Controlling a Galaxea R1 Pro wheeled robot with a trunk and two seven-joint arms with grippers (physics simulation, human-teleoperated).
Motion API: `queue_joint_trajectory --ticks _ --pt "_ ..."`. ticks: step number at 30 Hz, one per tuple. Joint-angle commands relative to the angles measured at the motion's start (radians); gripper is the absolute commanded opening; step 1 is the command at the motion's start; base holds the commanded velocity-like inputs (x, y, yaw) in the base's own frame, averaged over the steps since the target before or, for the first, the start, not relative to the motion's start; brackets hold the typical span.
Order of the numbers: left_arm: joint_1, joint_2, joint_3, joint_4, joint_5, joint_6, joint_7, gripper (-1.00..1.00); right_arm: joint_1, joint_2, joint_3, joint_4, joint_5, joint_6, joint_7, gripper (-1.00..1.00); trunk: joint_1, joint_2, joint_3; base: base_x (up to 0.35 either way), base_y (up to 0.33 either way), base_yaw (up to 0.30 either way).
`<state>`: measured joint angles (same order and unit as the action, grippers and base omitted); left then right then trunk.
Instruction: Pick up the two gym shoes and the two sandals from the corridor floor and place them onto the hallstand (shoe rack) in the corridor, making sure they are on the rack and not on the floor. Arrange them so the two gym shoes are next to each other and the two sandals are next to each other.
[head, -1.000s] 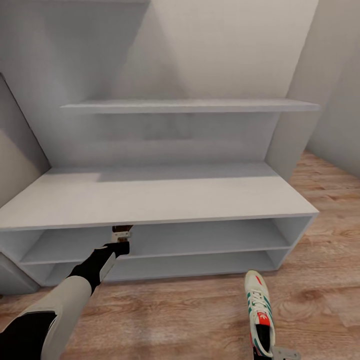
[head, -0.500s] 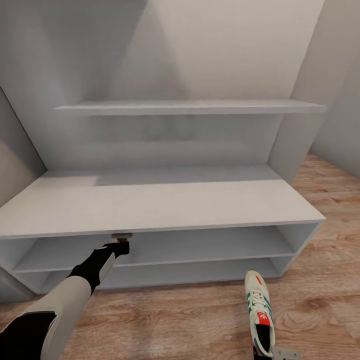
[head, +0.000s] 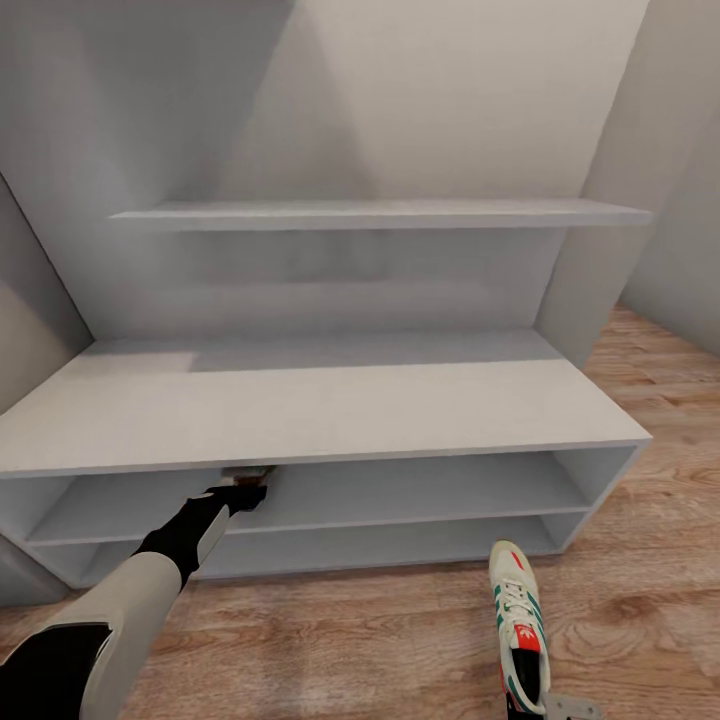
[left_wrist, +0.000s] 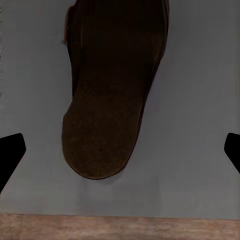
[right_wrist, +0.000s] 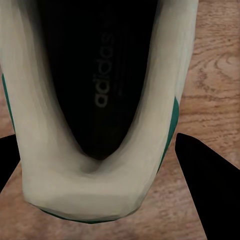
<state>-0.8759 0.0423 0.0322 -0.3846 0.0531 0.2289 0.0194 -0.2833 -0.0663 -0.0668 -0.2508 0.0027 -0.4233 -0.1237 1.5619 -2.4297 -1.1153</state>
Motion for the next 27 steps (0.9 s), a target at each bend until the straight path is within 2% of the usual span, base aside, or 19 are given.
queue_joint_trajectory --ticks 1,8,16,27 --pt "0.000 0.000 0.001 -0.002 0.006 0.006 0.002 1.00 -0.001 0.000 -0.004 0.001 0.000 -0.004 0.001 -1.00 0.000 0.000 -0.001 0.000 0.000 0.000" --pt "0.000 0.001 0.000 -0.002 0.005 0.005 0.003 1.00 -0.001 0.000 -0.004 0.001 0.000 -0.004 0.001 -1.00 0.000 0.000 -0.001 -0.145 0.000 0.000" --pt "0.000 0.001 0.000 -0.002 0.005 0.004 0.004 1.00 -0.001 0.000 -0.004 0.001 0.000 -0.003 0.001 -1.00 0.000 0.000 -0.001 -0.310 -0.026 0.000" --pt "0.000 0.001 0.000 -0.002 0.004 0.004 0.005 1.00 -0.001 0.000 -0.004 0.001 0.000 -0.003 0.001 -1.00 0.000 0.000 -0.001 -0.318 -0.118 0.000"
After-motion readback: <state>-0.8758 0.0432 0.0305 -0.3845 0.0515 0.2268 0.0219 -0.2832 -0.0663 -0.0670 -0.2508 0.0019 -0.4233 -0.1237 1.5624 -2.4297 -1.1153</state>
